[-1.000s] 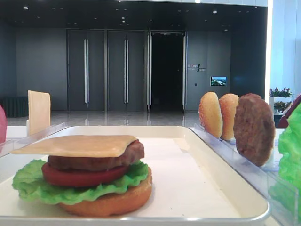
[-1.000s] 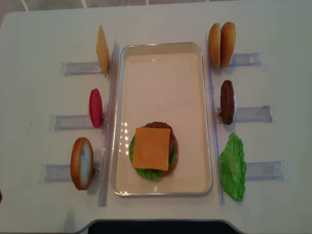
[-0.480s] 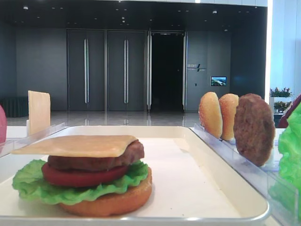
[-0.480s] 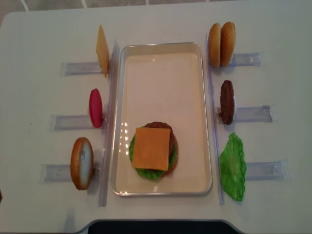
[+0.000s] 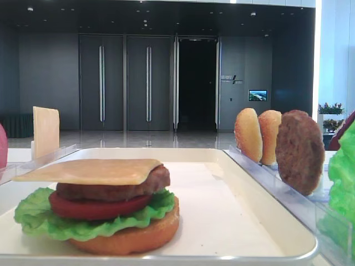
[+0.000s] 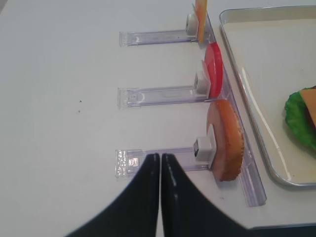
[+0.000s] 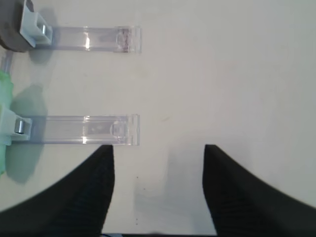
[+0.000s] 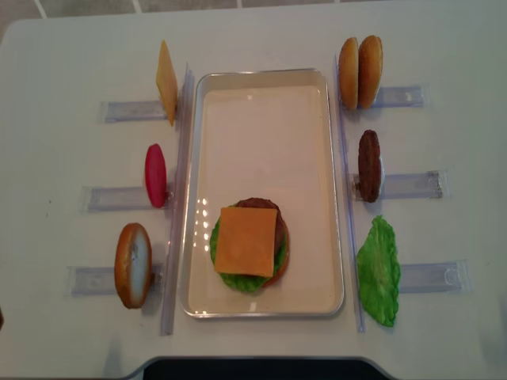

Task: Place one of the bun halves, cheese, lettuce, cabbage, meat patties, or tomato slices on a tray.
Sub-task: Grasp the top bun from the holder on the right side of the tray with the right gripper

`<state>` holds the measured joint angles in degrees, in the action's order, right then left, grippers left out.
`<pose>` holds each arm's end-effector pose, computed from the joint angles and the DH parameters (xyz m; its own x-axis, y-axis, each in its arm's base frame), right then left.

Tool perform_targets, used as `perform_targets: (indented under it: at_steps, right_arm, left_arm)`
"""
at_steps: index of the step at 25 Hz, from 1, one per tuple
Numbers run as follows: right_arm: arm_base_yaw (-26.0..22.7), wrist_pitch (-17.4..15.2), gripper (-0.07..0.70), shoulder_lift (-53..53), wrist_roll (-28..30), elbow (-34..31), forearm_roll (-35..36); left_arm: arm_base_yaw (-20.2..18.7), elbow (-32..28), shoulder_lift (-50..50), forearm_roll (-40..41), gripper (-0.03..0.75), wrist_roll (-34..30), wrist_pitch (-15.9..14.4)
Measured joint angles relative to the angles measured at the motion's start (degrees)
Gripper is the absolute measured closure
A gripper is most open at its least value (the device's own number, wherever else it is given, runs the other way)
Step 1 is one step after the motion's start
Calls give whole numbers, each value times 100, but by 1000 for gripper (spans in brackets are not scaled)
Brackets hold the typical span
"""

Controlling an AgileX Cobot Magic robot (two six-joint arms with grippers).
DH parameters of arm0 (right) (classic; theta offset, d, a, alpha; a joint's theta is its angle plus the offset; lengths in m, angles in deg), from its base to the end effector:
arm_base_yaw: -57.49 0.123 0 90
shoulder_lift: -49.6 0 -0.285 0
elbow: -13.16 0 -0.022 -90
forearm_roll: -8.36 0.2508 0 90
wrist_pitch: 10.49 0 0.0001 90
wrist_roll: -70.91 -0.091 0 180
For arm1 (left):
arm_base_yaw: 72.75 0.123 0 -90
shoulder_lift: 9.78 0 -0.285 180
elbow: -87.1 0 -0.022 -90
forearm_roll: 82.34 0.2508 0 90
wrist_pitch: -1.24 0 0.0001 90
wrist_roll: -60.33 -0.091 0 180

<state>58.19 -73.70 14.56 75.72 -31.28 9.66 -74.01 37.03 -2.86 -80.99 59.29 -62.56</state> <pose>0.0643 0.0026 0.2816 -0.7913 -0.0833 -0.6057 -0.0830 0.9961 -0.0286 -0.0064 0.0021 0.2658 -0.5114 0.0398 -0.8584 0.0184 0.9992 0.0353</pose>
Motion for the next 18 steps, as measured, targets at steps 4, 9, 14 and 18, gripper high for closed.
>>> perform_targets:
  at_steps: [4, 9, 14, 18]
  right_arm:
    - [0, 156, 220, -966, 24, 371, 0]
    - [0, 314, 220, -2264, 39, 1126, 0]
    - [0, 480, 220, -3236, 39, 2042, 0]
    - [0, 499, 220, -3952, 45, 2668, 0]
  left_arm:
    - [0, 0, 0, 0, 715, 0, 1]
    - [0, 0, 0, 0, 715, 0, 6]
    - [0, 0, 0, 0, 715, 0, 6]
    - [0, 0, 0, 0, 715, 0, 6]
